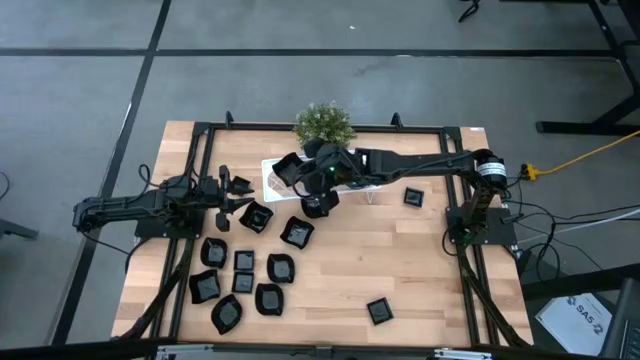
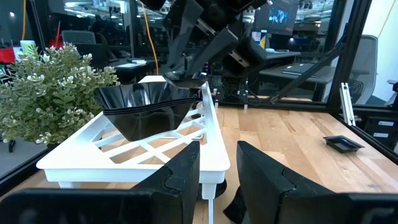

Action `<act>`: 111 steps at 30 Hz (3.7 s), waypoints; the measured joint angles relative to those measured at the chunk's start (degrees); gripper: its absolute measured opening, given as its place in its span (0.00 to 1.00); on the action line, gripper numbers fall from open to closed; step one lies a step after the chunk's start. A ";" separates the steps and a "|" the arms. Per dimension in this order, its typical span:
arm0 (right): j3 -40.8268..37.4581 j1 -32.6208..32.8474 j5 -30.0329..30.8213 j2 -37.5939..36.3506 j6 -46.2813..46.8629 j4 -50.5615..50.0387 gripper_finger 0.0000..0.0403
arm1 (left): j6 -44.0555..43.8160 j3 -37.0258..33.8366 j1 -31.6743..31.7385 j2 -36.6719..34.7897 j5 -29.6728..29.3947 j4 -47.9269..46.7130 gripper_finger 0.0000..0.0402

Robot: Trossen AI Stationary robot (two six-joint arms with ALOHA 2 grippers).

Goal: Pick & Place Mini shaped plates
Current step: Stack the distorted square plate on top of the distorted square plate on the shelf, then stack the square plate on top of the square plate on the shelf

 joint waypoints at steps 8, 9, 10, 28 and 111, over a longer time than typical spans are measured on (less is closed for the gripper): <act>0.00 0.51 0.07 -0.97 7.84 -0.75 0.30 | 0.00 0.00 0.00 0.00 -0.02 0.00 0.25; 0.00 0.93 0.13 -1.62 8.26 -1.30 0.31 | 0.00 -0.02 0.00 0.00 -0.02 0.02 0.25; 0.00 1.53 0.12 -2.34 8.63 -2.38 0.31 | 0.00 0.00 0.02 0.00 -0.02 0.02 0.25; -0.09 18.62 4.98 -6.54 36.46 -31.20 0.30 | 0.00 -0.02 0.01 0.00 0.00 0.00 0.25; -49.35 -0.74 6.47 -24.92 63.23 -31.48 0.30 | 0.00 0.00 0.00 0.00 0.00 0.00 0.25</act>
